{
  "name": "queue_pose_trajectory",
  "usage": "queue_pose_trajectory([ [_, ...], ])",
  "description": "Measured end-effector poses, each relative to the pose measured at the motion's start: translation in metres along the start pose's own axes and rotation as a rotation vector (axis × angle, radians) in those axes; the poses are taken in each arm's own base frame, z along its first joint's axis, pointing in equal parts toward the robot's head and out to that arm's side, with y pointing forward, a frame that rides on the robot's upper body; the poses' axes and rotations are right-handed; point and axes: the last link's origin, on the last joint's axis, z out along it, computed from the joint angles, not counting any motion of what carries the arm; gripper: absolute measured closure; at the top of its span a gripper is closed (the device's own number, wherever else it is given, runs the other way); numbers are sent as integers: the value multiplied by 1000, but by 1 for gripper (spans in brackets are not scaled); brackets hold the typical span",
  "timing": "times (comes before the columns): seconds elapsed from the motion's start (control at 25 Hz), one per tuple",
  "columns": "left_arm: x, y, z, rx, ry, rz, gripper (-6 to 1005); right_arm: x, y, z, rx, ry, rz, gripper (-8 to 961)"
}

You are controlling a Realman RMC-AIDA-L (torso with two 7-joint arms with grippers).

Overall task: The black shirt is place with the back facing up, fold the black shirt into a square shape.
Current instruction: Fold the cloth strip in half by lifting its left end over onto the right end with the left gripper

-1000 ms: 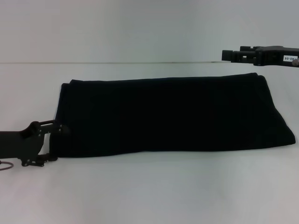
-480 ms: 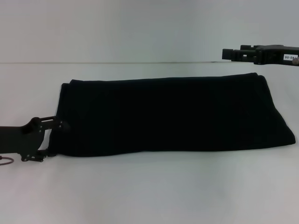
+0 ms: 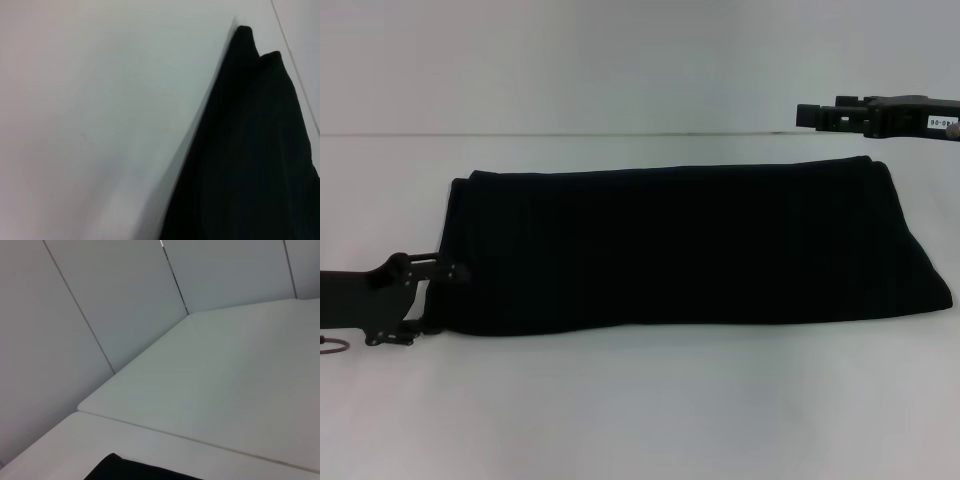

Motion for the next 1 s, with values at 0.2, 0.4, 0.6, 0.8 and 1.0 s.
queue_pose_trajectory([
  [0.2, 0, 1, 0, -5, -1, 25, 171, 0, 0, 0, -2, 0, -1, 33],
  [0.4, -1, -1, 0, 0, 1, 34, 352, 0, 1, 1, -6, -1, -1, 34],
  [0.6, -1, -5, 1, 8, 9, 28, 447, -1, 1, -1, -7, -13, 3, 35],
  [0.8, -3, -6, 3, 25, 5, 41, 542, -1, 1, -1, -7, -13, 3, 36],
  [1.0, -4, -8, 4, 29, 3, 59, 737, 1, 1, -2, -9, -11, 6, 37],
])
